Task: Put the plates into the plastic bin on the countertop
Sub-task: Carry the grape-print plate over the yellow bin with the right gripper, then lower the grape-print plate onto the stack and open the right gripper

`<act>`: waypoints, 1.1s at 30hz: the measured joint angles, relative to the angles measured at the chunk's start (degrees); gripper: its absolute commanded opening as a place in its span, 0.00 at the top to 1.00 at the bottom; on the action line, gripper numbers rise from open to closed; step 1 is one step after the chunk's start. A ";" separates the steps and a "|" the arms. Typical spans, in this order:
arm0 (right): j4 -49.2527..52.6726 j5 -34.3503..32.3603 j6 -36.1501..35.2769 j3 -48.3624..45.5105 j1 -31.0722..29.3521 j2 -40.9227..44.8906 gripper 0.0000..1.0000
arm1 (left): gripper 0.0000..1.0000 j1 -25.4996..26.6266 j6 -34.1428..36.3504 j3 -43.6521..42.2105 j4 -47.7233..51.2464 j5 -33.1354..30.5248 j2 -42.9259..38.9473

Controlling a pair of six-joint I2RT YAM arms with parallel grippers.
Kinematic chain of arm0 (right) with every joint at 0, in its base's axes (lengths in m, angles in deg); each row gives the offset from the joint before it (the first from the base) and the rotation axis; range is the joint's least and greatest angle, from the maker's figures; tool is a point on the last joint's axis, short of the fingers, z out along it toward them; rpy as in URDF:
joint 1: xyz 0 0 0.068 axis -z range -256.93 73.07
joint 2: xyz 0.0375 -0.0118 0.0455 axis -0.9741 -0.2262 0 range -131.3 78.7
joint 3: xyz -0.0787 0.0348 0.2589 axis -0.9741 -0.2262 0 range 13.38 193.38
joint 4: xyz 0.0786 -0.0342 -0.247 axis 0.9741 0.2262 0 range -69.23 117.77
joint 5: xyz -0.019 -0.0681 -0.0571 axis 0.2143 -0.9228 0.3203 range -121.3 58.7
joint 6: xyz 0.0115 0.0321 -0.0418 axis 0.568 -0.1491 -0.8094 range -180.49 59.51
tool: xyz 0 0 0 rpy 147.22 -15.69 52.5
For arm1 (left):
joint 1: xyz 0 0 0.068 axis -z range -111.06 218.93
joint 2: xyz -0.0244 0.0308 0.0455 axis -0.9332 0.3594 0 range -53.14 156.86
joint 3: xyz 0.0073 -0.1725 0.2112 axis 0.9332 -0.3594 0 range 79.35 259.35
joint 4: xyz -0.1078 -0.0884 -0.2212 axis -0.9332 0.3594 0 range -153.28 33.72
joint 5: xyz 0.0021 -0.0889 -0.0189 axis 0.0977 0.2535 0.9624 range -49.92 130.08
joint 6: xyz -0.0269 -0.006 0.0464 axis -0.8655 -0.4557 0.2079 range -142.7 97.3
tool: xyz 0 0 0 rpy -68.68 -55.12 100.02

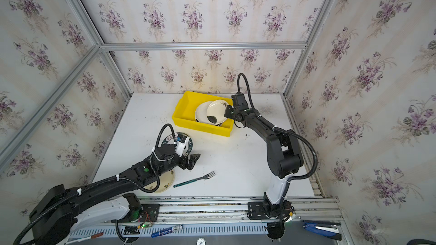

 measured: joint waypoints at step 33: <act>9.03 -6.10 -4.02 -6.88 -1.62 15.41 0.10 | 0.00 0.00 -0.59 0.48 0.39 -1.57 -1.29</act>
